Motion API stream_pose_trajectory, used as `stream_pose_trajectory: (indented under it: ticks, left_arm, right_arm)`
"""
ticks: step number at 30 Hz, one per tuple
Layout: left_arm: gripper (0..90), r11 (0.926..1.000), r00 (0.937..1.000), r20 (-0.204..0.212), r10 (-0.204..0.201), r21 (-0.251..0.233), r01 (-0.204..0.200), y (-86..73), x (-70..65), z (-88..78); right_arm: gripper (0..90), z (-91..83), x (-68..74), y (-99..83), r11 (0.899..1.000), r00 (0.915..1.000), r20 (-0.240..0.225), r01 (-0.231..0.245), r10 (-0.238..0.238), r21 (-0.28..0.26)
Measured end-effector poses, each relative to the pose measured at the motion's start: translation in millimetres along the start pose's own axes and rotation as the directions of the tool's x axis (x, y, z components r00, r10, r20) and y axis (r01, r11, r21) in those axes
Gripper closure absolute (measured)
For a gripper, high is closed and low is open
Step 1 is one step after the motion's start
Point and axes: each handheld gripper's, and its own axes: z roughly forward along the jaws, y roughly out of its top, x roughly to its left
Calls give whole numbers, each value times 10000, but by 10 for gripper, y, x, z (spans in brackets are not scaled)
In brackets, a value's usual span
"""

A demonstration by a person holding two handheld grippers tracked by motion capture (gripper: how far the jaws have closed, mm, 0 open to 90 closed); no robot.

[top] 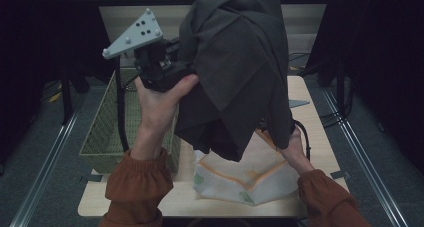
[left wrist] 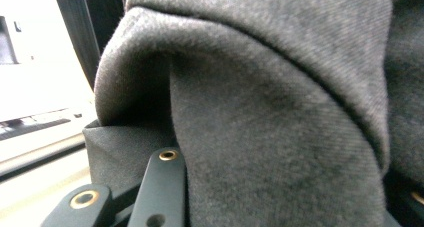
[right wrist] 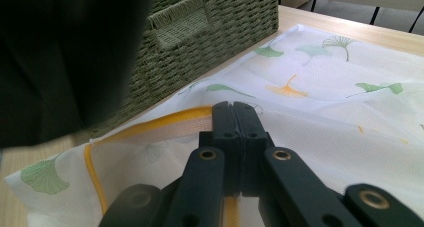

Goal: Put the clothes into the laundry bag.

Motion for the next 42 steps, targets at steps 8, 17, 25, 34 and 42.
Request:
stream_pose_trajectory:
  ticks: [8, 17, 25, 34, 42]
  left_arm:
    - [673, 9957, 9998, 170, 55, 926, -71, -446, -133, 39]
    - [668, 9889, 9976, 99, -684, 1326, 665, -1050, -191, -51]
    - [666, 9825, 9975, -76, -697, 1726, 700, -1386, -306, -41]
    - [660, 9815, 9979, -342, -542, 1821, 596, -1740, -482, -166]
    - [660, 9807, 9967, -495, -646, 1814, 726, -1846, -510, -362]
  right_arm:
    - [896, -18, -3, 8, 9999, 10000, 35, -70, 71, -86]
    - [896, 7, -11, -6, 9999, 9999, -5, -111, 112, 20]
    - [896, 12, -20, -24, 9998, 9998, 3, -195, 195, 76]
    - [896, 38, -29, -48, 9996, 9998, -70, -158, 160, 242]
    - [896, 39, -24, -44, 9997, 9998, -83, -155, 156, 205]
